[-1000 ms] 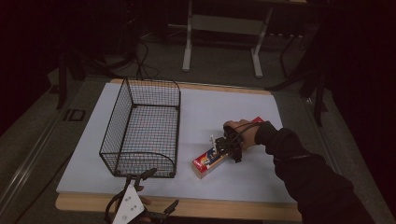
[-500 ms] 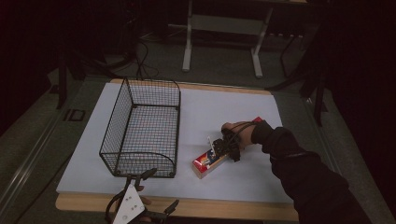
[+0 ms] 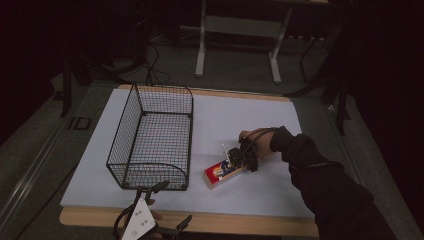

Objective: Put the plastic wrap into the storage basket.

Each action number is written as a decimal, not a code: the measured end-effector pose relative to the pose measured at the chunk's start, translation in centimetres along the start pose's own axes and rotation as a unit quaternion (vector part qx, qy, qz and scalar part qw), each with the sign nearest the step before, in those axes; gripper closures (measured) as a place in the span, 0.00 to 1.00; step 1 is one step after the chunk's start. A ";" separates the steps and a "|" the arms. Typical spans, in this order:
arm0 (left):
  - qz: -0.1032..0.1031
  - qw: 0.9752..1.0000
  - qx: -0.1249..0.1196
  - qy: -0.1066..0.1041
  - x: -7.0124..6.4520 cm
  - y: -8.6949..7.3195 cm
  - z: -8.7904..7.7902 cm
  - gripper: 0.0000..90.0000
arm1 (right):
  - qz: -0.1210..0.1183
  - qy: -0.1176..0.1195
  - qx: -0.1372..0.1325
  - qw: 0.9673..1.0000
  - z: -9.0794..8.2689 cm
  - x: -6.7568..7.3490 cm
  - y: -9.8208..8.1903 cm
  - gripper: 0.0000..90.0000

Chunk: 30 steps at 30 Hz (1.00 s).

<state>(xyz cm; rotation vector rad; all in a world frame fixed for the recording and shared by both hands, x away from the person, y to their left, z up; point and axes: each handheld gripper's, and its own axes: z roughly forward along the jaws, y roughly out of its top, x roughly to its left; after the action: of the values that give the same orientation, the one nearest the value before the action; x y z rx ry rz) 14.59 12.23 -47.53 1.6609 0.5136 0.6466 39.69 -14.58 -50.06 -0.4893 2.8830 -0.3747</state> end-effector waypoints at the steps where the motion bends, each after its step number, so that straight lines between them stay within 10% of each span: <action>1: 0.000 1.000 0.000 0.000 0.0 0.0 0.0 0.00 | 0.019 0.000 -0.014 1.000 -0.4 -0.2 -0.1 0.39; 17: 0.001 1.000 -0.005 0.000 0.0 0.1 -0.1 0.00 | 0.159 0.012 -0.086 0.983 -4.2 -2.0 -2.3 0.42; 29: 0.002 1.000 -0.005 0.000 0.0 0.1 0.0 0.00 | 0.252 0.022 -0.169 0.953 -6.4 -3.1 -5.0 0.42; 30: 0.002 1.000 -0.006 0.000 0.0 0.1 0.0 0.00 | 0.265 0.025 -0.186 0.946 -6.9 -3.2 -5.4 0.43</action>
<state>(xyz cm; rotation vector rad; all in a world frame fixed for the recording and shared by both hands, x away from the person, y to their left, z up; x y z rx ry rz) 14.54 12.20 -47.42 1.6515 0.5063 0.6520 42.66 -16.95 -41.52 0.2626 2.9800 0.2493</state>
